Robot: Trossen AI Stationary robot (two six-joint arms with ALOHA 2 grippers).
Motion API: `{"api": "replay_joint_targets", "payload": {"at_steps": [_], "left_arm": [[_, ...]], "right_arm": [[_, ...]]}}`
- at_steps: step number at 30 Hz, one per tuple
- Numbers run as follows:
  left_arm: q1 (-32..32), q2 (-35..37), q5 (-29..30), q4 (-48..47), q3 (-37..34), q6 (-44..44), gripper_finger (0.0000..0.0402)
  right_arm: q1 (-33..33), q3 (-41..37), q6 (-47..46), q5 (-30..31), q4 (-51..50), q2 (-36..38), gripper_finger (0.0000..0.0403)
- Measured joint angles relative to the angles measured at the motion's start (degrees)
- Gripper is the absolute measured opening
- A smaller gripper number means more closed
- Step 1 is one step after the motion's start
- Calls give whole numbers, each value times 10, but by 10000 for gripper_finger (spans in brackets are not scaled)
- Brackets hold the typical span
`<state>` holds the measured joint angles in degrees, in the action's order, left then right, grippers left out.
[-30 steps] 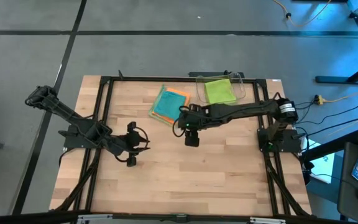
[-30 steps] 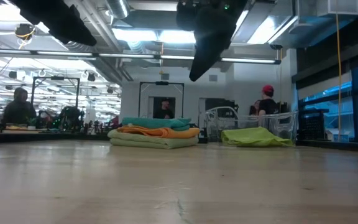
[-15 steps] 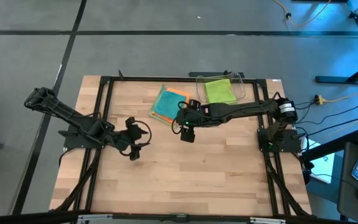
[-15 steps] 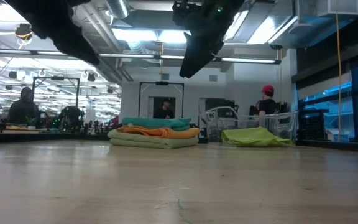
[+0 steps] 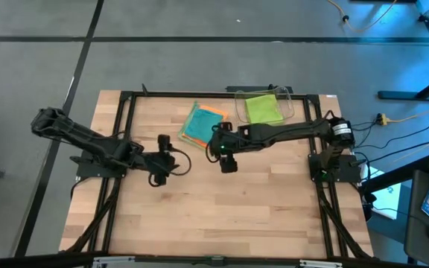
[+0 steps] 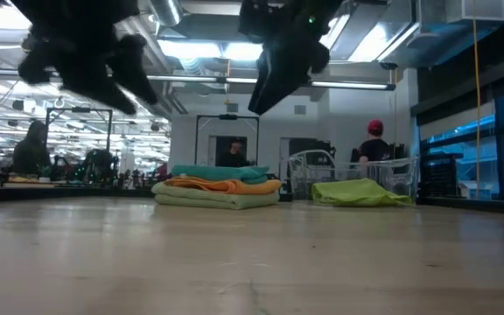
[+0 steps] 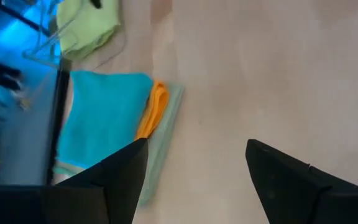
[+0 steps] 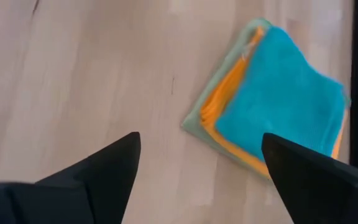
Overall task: Fold microfiber towels
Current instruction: Put the pile of microfiber towels into the transparent bin
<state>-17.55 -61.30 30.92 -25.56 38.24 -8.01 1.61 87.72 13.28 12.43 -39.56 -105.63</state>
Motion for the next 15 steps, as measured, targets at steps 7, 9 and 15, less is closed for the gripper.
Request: {"api": "replay_joint_targets", "payload": {"at_steps": [7,9,15], "left_arm": [[71,-87,70,6,0,-132,265],[97,-115,78,18,0,-151,265],[172,-181,66,64,0,-225,265]], "right_arm": [[-6,0,120,2,16,-48,336],[-9,0,126,35,31,-63,336],[-32,0,156,93,60,-94,336]]}}
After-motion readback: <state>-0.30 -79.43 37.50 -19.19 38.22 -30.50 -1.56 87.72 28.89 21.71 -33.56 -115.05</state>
